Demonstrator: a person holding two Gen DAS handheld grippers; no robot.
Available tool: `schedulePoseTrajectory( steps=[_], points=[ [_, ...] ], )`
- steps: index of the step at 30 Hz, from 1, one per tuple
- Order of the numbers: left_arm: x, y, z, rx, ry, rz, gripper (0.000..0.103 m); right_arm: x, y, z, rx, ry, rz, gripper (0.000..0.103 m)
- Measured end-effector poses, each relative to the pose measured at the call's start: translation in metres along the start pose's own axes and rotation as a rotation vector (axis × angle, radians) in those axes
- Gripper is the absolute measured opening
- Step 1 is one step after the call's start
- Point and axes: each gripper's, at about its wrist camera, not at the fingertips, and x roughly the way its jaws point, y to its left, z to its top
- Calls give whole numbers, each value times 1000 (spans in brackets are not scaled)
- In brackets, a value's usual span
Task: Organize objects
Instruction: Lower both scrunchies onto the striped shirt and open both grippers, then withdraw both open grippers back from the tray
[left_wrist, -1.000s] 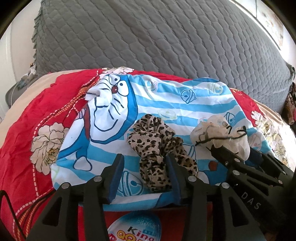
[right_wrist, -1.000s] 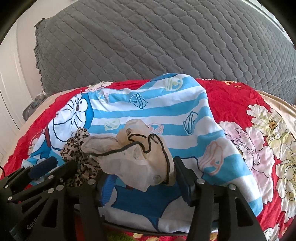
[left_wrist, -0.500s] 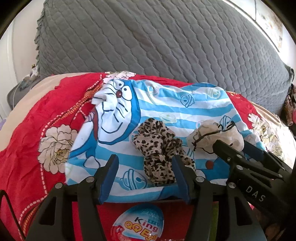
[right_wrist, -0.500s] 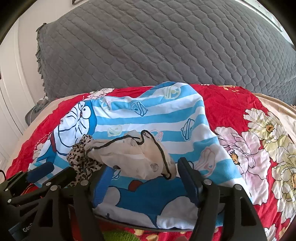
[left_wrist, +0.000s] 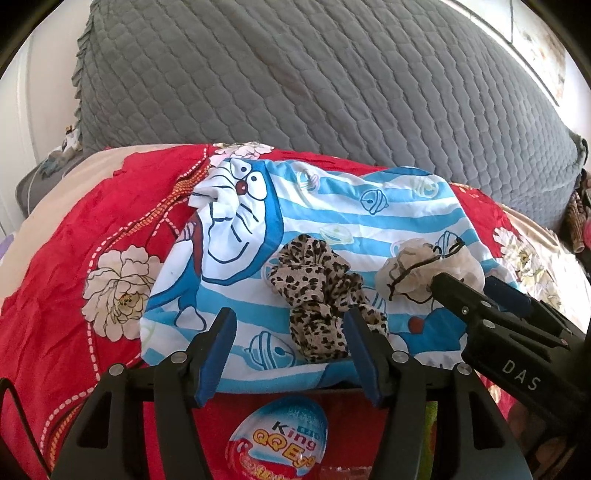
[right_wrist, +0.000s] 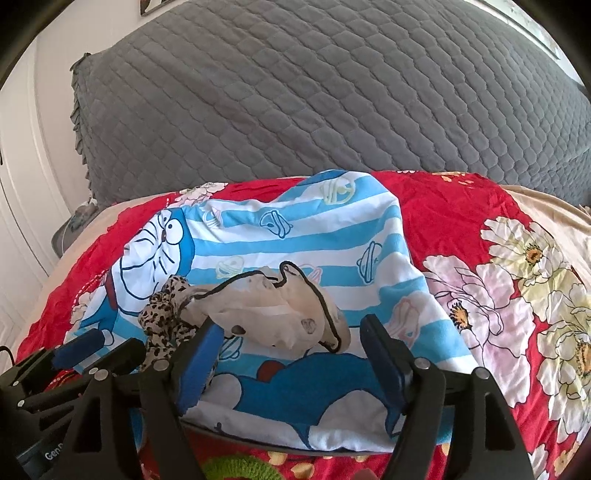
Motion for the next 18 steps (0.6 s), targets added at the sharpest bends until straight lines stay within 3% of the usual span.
schedulePoseTrajectory(
  steps=[18],
  points=[
    [-49, 3, -2, -8, -36, -23, 63, -26, 16, -1, -88, 76, -57, 81]
  ],
)
